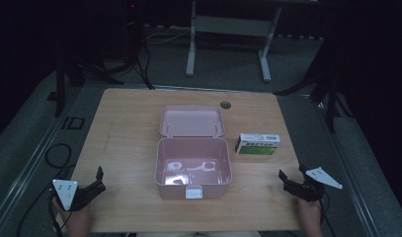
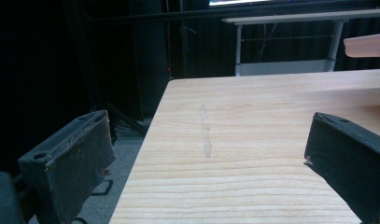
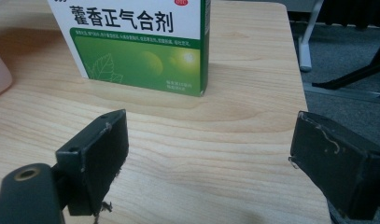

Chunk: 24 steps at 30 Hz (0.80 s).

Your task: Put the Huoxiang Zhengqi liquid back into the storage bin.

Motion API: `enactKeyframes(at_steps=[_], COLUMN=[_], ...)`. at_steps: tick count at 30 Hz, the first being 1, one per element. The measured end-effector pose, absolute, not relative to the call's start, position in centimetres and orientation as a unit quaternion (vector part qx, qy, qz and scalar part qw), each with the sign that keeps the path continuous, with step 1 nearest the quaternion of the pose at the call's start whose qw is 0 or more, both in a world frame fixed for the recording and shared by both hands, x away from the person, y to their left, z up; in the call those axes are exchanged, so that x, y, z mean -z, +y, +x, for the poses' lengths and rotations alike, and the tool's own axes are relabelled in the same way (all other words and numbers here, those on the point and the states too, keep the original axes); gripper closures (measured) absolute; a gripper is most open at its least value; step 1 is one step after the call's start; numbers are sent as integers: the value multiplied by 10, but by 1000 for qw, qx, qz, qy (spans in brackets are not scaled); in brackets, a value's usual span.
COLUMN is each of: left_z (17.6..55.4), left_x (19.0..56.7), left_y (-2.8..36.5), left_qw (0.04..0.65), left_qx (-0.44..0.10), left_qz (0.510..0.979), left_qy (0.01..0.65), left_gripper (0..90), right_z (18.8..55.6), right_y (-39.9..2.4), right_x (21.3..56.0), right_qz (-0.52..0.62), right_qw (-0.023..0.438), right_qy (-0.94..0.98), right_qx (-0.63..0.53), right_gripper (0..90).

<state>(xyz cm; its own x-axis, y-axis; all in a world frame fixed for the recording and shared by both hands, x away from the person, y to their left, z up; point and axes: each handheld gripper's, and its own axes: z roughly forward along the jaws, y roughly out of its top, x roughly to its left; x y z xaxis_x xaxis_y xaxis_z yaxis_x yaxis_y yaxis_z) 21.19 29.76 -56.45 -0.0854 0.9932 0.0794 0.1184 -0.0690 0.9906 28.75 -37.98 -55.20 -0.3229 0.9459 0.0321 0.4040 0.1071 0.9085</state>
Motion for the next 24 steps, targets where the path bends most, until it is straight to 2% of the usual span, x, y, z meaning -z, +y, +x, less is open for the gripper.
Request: enactKeyframes(at_steps=[9,18,24], left_z=[213,212,213], left_x=[565,564,565], left_y=[297,302,303], left_qw=[424,442,441], left_qx=[-506,-493,-492], left_qz=[526,517,517], left_qy=[536,542,545], left_gripper=[11,11,11], right_z=[289,304,311], right_y=[-383,-383,-377], right_x=[549,546,540], right_qz=[487,414,350], right_qw=[275,159,105], right_qy=[695,769,825], right_qx=[-453,-461,-432], right_gripper=[132,128,128])
